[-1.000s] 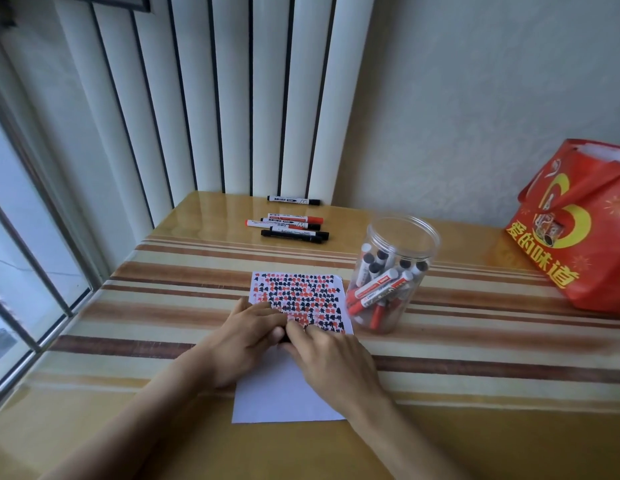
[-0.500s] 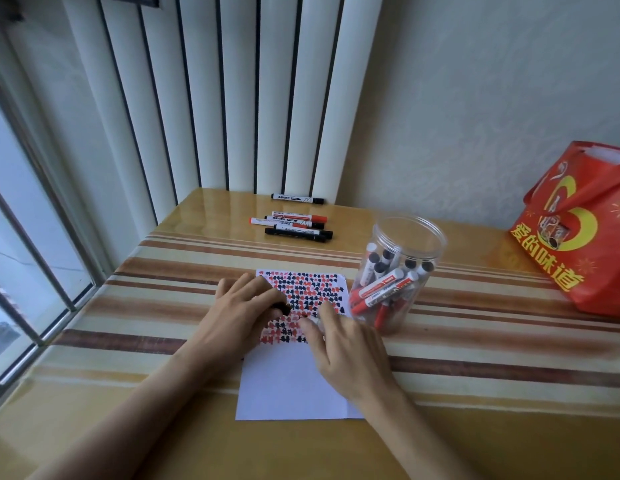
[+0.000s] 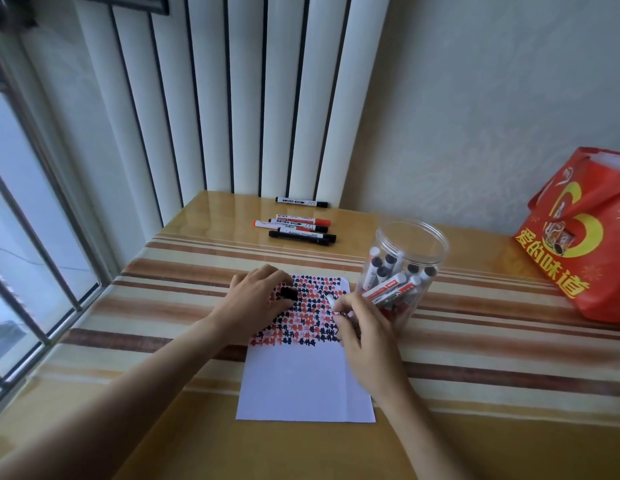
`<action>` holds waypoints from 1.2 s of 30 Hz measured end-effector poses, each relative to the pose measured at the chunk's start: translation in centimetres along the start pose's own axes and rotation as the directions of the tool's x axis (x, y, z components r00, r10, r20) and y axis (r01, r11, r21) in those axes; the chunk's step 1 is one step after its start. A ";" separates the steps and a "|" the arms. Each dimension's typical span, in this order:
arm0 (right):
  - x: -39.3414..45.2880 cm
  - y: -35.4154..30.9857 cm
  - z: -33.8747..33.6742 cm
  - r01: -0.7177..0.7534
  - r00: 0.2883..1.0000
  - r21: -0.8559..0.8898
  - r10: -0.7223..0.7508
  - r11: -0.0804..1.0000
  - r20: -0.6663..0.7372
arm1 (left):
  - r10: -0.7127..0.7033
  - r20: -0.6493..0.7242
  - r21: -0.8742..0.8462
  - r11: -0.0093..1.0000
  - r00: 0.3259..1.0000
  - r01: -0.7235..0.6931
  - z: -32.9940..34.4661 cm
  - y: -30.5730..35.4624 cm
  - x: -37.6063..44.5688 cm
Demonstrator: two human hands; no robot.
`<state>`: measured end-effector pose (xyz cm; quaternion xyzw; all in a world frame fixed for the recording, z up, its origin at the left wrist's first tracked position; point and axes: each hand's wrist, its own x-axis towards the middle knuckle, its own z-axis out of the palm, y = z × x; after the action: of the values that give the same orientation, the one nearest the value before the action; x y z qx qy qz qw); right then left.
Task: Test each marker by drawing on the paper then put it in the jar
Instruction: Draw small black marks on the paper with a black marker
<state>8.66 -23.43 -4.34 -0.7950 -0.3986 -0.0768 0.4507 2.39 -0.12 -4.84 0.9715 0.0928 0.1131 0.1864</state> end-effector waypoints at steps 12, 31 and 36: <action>0.2 -0.4 -0.6 -0.471 0.862 0.839 0.343 0.272 0.373 | -0.051 0.025 0.140 0.989 0.998 0.047 0.1 -2.1 -4.4; -1.1 0.4 1.0 -0.352 0.936 0.314 0.336 0.882 0.105 | -0.057 0.006 0.158 0.986 0.998 0.055 0.3 -2.3 -4.3; -1.1 0.3 1.1 -0.353 0.936 0.287 0.333 0.890 0.118 | -0.059 0.006 0.156 0.986 0.998 0.057 0.3 -2.3 -4.3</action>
<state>7.91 -23.26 -5.72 -0.7761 -0.2737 0.0924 0.5605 -1.96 0.94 -6.78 0.9806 0.1284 0.0948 0.1137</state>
